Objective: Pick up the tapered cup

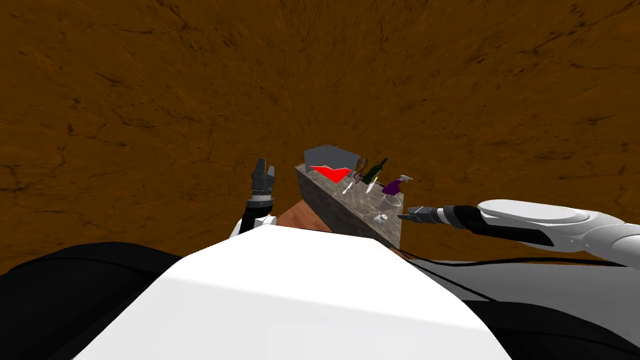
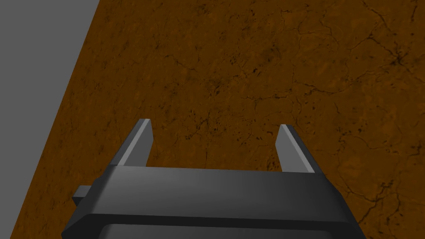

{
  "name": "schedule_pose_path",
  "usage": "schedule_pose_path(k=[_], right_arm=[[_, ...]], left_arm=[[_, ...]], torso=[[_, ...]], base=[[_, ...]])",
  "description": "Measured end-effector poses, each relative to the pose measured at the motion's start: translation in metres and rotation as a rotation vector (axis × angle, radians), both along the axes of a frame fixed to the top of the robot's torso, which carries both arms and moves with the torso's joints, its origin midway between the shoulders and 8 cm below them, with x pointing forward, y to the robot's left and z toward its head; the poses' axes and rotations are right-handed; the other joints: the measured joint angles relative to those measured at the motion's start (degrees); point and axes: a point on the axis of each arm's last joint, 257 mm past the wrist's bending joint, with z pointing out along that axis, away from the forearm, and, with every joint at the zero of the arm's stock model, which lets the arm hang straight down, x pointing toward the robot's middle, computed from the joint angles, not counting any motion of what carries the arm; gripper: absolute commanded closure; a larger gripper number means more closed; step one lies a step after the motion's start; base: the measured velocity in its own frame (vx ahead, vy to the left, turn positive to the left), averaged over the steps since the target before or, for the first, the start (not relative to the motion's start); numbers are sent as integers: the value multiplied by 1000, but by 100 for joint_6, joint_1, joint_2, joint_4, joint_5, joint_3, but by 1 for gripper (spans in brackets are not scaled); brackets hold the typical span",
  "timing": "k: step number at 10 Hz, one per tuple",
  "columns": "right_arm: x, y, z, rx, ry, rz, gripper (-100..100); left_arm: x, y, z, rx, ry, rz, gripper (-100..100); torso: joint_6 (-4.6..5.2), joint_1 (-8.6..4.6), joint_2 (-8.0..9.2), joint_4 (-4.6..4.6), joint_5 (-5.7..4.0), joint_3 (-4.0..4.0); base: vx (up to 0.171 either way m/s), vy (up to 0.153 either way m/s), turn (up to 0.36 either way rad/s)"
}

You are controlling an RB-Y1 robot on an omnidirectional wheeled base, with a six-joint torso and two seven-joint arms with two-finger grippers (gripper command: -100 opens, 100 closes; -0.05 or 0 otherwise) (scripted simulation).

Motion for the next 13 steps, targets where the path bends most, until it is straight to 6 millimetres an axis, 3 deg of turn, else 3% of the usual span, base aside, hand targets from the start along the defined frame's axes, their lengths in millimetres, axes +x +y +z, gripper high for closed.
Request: schedule_pose_path(k=[3,4,5,7,8,12,13], right_arm=[[-2,-17,8,-72,20,31,-100],[-2,-17,8,-72,21,31,0],[-2,-17,8,-72,21,31,-100],[-13,-24,-7,-70,22,17,-100],[-13,-24,-7,-71,21,15,100],[-13,-24,-7,-70,21,15,100],[-13,-24,-7,-70,20,14,0]], left_arm=[[0,0,0,0,0,0,0],[0,0,0,0,0,0,0],[0,0,0,0,0,0,0],[0,0,0,0,0,0,0],[0,0,0,0,0,0,0],[0,0,0,0,0,0,0],[0,0,0,0,0,0,0]], torso=[[5,-5,9,1,-2,4],[7,-21,33,7,-5,18],[8,-31,49,11,-9,28],[8,-36,43,10,-11,25],[9,-36,50,12,-10,29],[7,-44,57,12,-13,32],[7,-44,57,12,-14,32]], base=[[97,68,78],[10,6,1],[38,6,119],[37,8,59],[0,0,0],[0,0,0],[0,0,0]])
